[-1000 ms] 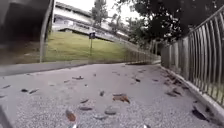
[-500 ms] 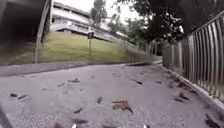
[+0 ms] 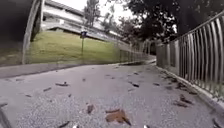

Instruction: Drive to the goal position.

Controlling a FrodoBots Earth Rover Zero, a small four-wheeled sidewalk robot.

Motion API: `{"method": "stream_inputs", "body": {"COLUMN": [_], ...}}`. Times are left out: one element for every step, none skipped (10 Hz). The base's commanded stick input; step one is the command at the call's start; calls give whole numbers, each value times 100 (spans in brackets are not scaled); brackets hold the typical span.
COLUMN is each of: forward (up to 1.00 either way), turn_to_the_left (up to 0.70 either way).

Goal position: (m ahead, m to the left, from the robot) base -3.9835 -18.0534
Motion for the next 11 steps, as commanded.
{"method": "stream_inputs", "body": {"forward": [50, 50, 50, 50, 50, 50, 50, 50, 50, 50, 50], "turn_to_the_left": [-20, -50, -50, -50, -50, -50, -50, -50, -49, -18, 0]}}
